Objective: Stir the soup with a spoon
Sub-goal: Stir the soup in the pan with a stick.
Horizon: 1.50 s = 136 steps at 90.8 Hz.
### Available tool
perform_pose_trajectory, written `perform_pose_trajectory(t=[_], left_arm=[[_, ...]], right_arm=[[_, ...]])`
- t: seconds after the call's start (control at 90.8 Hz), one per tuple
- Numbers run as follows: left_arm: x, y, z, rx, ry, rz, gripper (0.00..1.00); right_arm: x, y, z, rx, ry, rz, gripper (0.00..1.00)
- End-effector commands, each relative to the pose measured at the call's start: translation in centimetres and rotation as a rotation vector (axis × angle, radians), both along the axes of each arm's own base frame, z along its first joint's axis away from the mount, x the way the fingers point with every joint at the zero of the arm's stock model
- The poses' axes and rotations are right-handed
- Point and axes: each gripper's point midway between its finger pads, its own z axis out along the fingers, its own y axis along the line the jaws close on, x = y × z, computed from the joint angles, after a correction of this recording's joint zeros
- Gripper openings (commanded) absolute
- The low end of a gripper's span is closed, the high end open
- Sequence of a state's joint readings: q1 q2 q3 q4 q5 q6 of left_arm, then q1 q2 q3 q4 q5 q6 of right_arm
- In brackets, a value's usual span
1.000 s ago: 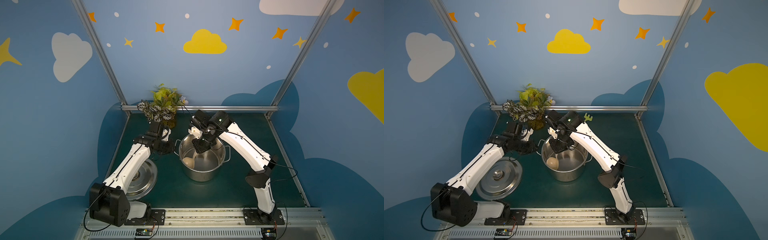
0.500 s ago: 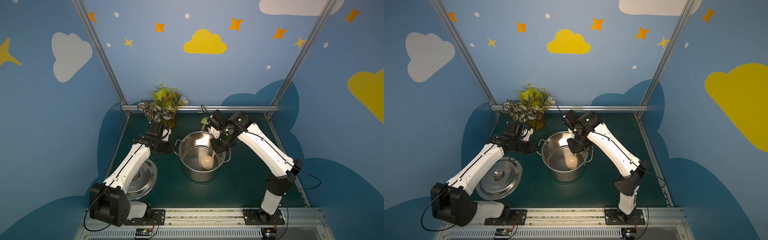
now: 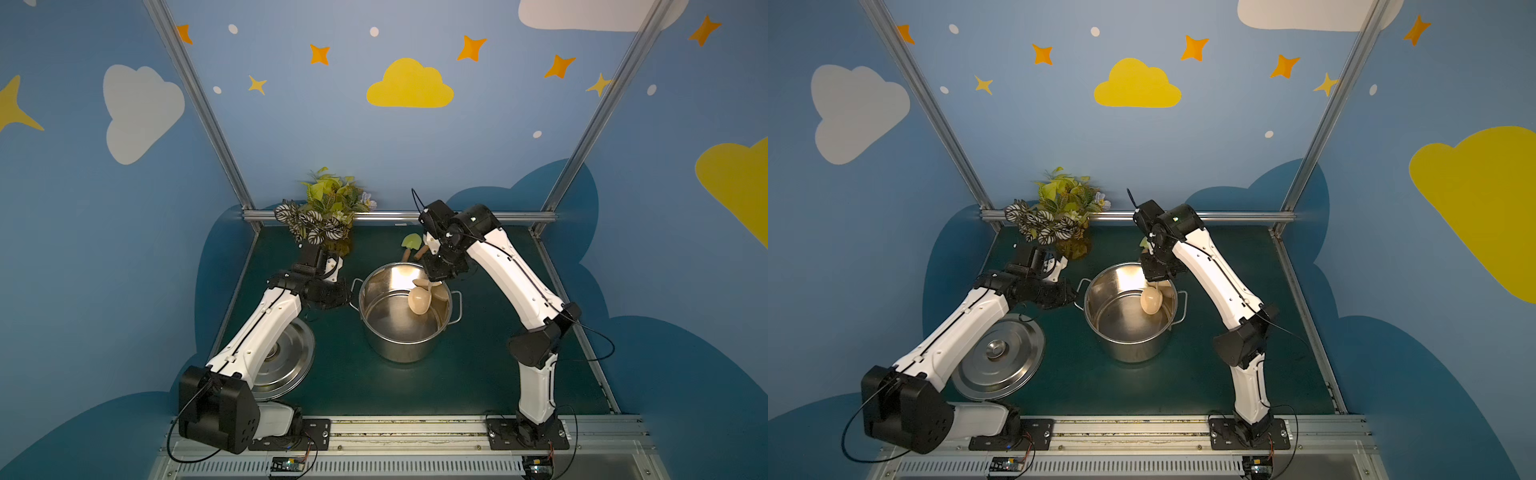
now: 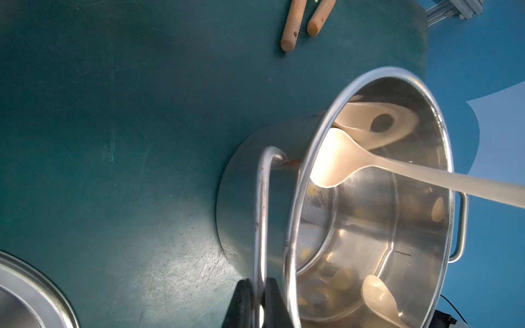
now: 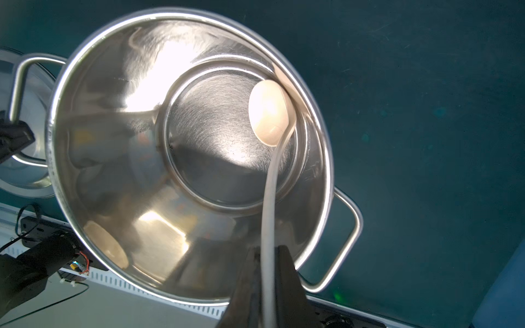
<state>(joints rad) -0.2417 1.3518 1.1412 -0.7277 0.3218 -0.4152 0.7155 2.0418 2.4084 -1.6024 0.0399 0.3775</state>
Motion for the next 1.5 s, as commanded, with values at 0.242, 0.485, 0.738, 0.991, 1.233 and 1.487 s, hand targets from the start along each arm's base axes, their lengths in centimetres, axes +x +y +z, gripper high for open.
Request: perform_pose_trajectory(t=[0.242, 0.485, 0.738, 0.991, 1.233, 1.487], left_arm=[[-1.4, -0.4, -2.3, 0.007, 0.08, -0.013, 0.03], [-1.3, -0.6, -2.4, 0.005, 0.08, -0.015, 0.02], [-1.3, -0.6, -2.0, 0.005, 0.068, -0.018, 0.02], [-1.3, -0.5, -1.9, 0.008, 0.064, -0.02, 0.02], [-1.2, -0.5, -1.7, 0.006, 0.062, -0.022, 0.03], [-1.2, -0.6, -1.7, 0.0, 0.064, -0.02, 0.03]], right_arm=[[-4.3, 5.9, -0.7, 0.112, 0.175, 0.137, 0.0], [-8.5, 8.0, -0.2, 0.123, 0.203, 0.228, 0.0], [-12.3, 5.2, -0.3, 0.011, 0.205, 0.248, 0.0], [-12.5, -1.4, -0.8, -0.127, 0.159, 0.139, 0.0], [-9.7, -5.6, -0.3, -0.138, 0.132, 0.018, 0.0], [-5.3, -5.9, 0.2, -0.131, 0.08, -0.028, 0.0]])
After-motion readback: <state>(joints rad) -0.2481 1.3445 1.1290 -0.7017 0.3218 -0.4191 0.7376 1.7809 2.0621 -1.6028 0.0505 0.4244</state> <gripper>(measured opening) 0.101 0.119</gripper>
